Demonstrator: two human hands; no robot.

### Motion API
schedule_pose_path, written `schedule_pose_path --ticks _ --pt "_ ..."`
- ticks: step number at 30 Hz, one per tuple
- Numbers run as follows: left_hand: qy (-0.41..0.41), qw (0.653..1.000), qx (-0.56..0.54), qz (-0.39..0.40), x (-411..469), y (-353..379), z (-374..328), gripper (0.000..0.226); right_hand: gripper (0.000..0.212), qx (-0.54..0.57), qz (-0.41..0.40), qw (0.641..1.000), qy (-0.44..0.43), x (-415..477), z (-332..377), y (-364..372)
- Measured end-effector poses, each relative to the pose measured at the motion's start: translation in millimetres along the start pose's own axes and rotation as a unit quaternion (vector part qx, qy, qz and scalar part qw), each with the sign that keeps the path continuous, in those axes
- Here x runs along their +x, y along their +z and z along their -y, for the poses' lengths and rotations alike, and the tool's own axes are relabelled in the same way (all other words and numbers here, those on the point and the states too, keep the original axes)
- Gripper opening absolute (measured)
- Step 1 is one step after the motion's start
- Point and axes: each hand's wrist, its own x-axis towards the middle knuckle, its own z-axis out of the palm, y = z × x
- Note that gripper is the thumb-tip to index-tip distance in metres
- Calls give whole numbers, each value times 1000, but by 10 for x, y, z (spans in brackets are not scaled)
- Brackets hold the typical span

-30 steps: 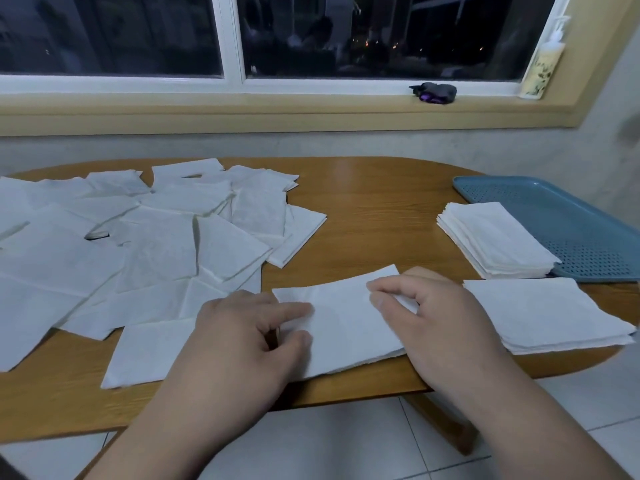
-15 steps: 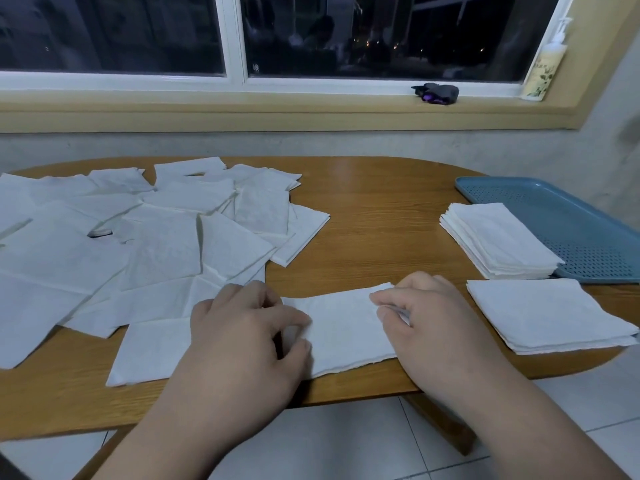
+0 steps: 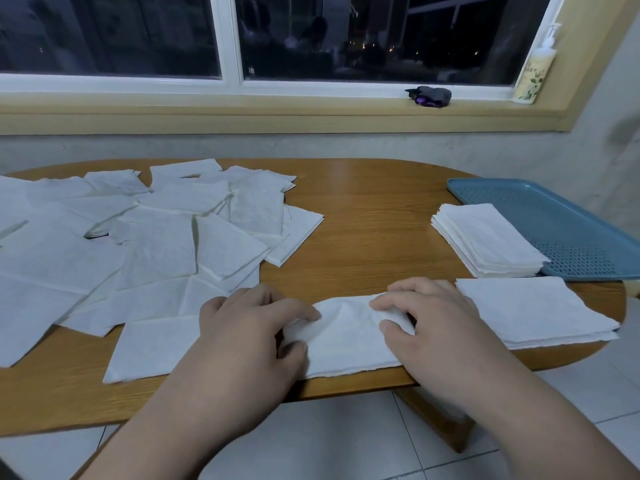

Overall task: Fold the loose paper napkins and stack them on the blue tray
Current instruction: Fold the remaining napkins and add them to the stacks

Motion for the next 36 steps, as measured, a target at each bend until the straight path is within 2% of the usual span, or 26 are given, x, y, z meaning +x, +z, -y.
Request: schedule_pose_path --ticks 6,10,13,17,19,21,24,27,30,36 --pt "6 996 -83 18 -18 8 -56 55 17 -1 14 1000 -23 -42 -34 -51" --pt "14 989 -146 -7 -41 17 -91 63 25 33 37 998 -27 -76 -80 -131" --pt "23 978 -197 -59 -76 -32 -161 60 36 152 66 986 -8 -112 -124 -235" --pt "62 967 -228 -94 -175 -84 -282 57 54 318 109 941 -38 -223 -153 -356" --pt "63 963 -243 -94 -236 -82 -350 56 49 359 104 926 -49 -316 -143 -389" --pt "46 957 -273 -92 -287 -56 -427 51 39 401 62 914 -29 -437 -157 -418" --pt "4 933 -358 -46 -346 27 -576 30 38 462 20 886 20 -648 -258 -489" --pt "-90 869 -482 67 -380 157 -769 29 37 487 -22 872 45 -845 -406 -579" --pt "-142 807 -549 166 -389 275 -965 36 35 507 -49 857 79 -980 -556 -646" --pt "-148 787 -575 168 -212 393 -1244 36 39 519 -92 840 131 -1065 -876 -745"
